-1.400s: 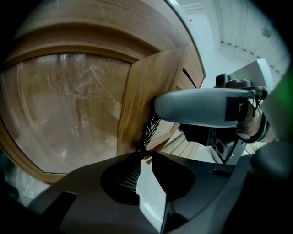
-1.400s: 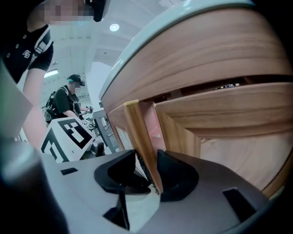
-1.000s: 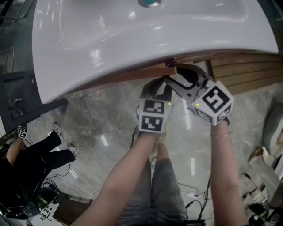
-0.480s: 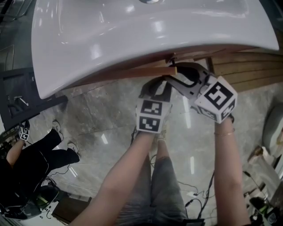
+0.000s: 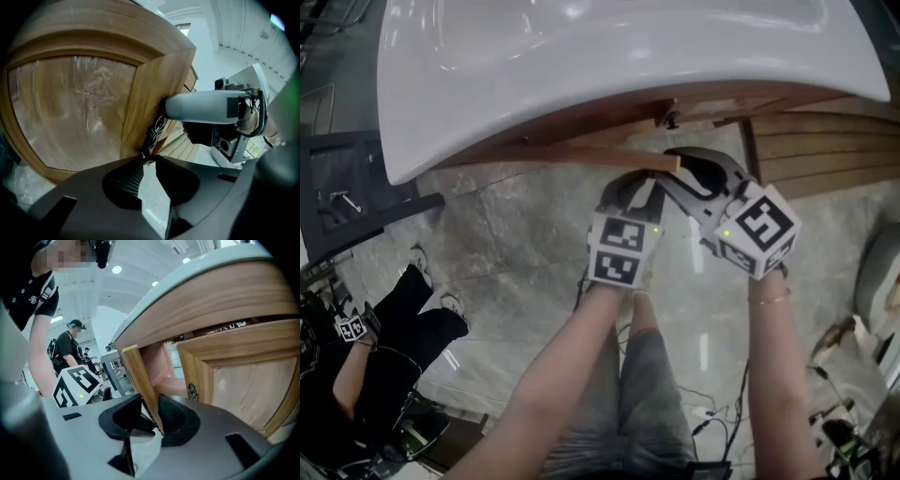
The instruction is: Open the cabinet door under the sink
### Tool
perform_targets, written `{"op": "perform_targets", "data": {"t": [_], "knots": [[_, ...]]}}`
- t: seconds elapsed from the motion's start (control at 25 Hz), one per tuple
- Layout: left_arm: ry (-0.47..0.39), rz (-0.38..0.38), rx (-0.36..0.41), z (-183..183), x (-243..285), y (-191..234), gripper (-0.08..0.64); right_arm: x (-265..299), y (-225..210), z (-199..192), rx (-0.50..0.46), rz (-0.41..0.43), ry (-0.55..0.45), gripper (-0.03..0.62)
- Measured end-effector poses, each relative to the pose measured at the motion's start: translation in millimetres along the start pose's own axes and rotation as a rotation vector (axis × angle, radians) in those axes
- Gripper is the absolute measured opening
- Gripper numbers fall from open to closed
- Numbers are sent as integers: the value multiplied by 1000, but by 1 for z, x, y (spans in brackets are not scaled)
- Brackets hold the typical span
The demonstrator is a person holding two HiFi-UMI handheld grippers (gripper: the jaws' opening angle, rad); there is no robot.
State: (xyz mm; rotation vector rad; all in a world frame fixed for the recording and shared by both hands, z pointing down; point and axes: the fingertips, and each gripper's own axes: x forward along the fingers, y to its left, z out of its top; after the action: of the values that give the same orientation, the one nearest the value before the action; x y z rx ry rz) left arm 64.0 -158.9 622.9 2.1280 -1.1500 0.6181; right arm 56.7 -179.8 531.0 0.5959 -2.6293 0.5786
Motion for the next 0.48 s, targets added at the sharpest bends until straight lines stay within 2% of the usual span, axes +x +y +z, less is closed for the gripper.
{"op": "perform_targets", "data": {"t": [0.2,0.48], "knots": [[0,-35,0,-7,-9,-4,84,-6,10,-4,47,-22,-22,118],[-4,-73,13,-20,-21,-8,86,-10,27,-12,22,8,21,112]]}}
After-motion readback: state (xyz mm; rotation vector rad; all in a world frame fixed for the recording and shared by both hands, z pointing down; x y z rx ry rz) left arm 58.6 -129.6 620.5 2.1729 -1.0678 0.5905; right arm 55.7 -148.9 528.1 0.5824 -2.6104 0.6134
